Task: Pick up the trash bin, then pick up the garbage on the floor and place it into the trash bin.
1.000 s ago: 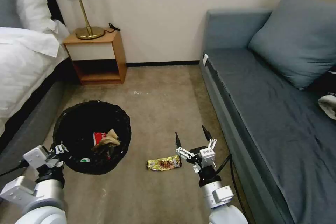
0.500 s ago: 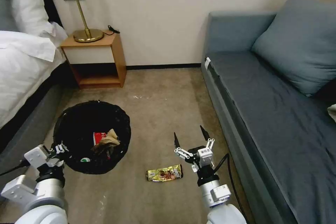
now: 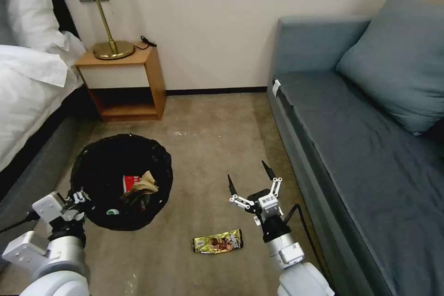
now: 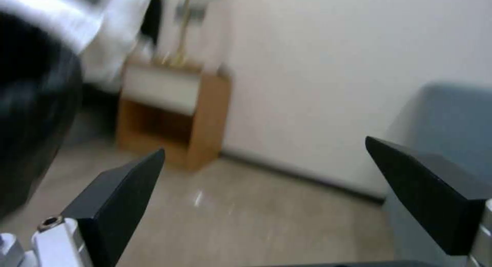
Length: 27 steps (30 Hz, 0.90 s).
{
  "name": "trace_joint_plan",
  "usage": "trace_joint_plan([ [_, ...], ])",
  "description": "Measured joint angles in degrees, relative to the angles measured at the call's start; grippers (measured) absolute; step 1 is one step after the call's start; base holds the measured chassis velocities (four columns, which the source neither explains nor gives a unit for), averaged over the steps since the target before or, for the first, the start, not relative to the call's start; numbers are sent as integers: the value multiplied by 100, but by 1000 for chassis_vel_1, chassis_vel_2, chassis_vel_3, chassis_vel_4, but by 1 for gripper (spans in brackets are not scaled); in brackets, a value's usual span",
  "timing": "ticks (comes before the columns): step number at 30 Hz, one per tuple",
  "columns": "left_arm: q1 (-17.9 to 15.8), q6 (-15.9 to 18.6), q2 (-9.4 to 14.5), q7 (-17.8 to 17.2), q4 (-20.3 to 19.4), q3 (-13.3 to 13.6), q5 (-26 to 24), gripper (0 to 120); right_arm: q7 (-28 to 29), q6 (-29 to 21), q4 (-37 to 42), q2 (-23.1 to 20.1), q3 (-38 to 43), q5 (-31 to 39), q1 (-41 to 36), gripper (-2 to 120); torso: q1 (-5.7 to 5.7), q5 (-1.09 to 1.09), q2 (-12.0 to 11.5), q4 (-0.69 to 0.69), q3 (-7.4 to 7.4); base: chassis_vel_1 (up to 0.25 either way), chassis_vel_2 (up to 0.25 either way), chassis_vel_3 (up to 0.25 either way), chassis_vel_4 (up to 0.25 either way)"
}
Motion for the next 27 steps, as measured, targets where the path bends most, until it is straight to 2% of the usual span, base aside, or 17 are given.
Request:
trace_joint_plan([
  [1, 0, 0, 0, 0, 0, 0, 0, 7, 0, 0, 0, 0, 0, 0, 0, 100, 0, 0, 0, 0, 0, 0, 0, 0, 0],
  [5, -13, 0, 26, 5, 19, 4, -6, 7, -874, -1893, 115, -1307, -653, 1190, 979, 100, 0, 0, 0, 0, 0, 0, 0, 0, 0],
  [6, -13, 0, 26, 5, 19, 4, -6, 7, -874, -1893, 115, -1307, -653, 1190, 979, 100, 0, 0, 0, 0, 0, 0, 0, 0, 0],
  [8, -17, -1, 29, 5, 27, 10, -8, 7, -1490, -2635, 30, -1782, -967, 1773, 1625, 100, 0, -4, 0, 1, 0, 0, 0, 0, 0],
  [9, -17, -2, 27, 6, 27, 15, -9, 7, -1748, -2837, -53, -1914, -1145, 1899, 1901, 100, 0, -2, 0, 0, 0, 0, 0, 0, 0],
  [10, -17, -2, 27, 6, 27, 15, -9, 7, -1748, -2837, -53, -1914, -1145, 1899, 1901, 100, 0, -2, 0, 0, 0, 0, 0, 0, 0],
  [13, -21, -7, 8, 8, 22, 21, -13, 7, -2401, -3328, -341, -2051, -1735, 1960, 2710, 100, 0, -2, 0, 0, 0, 0, 0, 0, 0],
  [14, -21, -7, 8, 8, 22, 21, -13, 7, -2401, -3328, -341, -2051, -1735, 1960, 2710, 100, 0, -2, 0, 0, 0, 0, 0, 0, 0],
  [17, -36, -7, -1, 7, 12, -2, -28, 7, -2827, -3376, -869, -1961, -2748, 1767, 3652, 100, 0, -3, -1, 1, 1, 0, 0, 0, 0],
  [22, 40, -7, 21, 7, -61, -49, -50, 7, -3159, -3392, -1197, -1682, -3326, 1401, 4098, 100, 0, -3, -1, 1, 0, 0, 0, 0, 0],
  [27, 77, -7, 91, 4, -95, -127, -100, 7, -3599, -3086, -1694, -1353, -3936, 724, 4526, 100, 0, -3, -1, 1, 1, 0, 0, 0, 0],
])
